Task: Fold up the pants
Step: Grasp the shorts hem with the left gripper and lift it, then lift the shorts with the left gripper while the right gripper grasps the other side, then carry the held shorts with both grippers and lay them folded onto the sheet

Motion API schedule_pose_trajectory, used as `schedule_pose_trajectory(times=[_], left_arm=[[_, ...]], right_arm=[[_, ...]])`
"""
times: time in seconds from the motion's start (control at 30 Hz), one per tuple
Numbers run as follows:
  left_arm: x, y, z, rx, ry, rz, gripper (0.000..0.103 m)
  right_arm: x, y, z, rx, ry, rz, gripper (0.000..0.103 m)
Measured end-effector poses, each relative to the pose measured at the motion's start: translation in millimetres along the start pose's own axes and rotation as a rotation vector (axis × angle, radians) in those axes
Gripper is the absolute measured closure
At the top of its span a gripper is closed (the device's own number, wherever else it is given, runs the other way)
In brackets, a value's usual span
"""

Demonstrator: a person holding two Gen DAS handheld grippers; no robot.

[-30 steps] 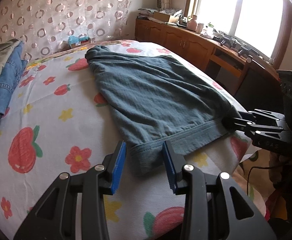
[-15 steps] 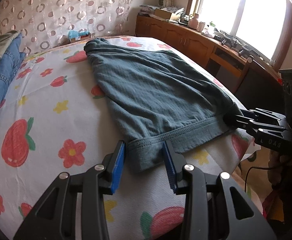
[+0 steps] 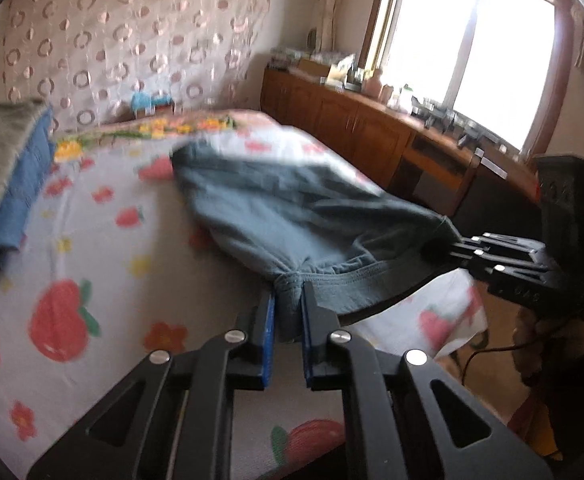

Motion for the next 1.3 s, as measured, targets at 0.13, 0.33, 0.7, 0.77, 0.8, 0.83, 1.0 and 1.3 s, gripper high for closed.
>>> schedule_pose_trajectory(times=[0.13, 0.33, 0.7, 0.77, 0.8, 0.83, 1.0, 1.3], left_arm=[[11, 29, 38, 0.077, 0.007, -0.045, 0.095], [26, 70, 97, 0.189, 0.012, -0.098, 0.095], [-23, 129, 117, 0.235, 0.118, -0.126, 0.095], [-40, 143, 111, 0.236, 0.129, -0.116, 0.095], [-45, 149, 109, 0.239, 0.132, -0.114, 0.095], [-52, 159, 107, 0.244, 0.141, -0.113, 0.095], [-70, 220, 115, 0.301, 0.184, -0.156, 0.095], [-103, 177, 88, 0.198, 0.224, -0.141, 0.095]], right_arm=[[-12, 37, 33, 0.088, 0.019, 0.035, 0.091], [-36, 87, 79, 0.21, 0.048, 0.095, 0.091], [-76, 169, 60, 0.259, 0.092, 0.188, 0.091], [-78, 186, 43, 0.249, 0.091, 0.183, 0.091], [-79, 194, 36, 0.246, 0.087, 0.182, 0.091], [-78, 205, 29, 0.247, 0.076, 0.182, 0.091], [-78, 269, 16, 0.299, 0.048, 0.153, 0.091], [-88, 235, -35, 0.15, 0.05, 0.198, 0.091]])
Point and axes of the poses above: each gripper's, at about its wrist camera, not at the fingertips, and z roughly against the way its jaws point, x to its right, y to its top, the point moved 7 cm from there along -z, roughly the way its jaws point, and after that the axes turned 12 degrees about -y, right-handed, at the moved point
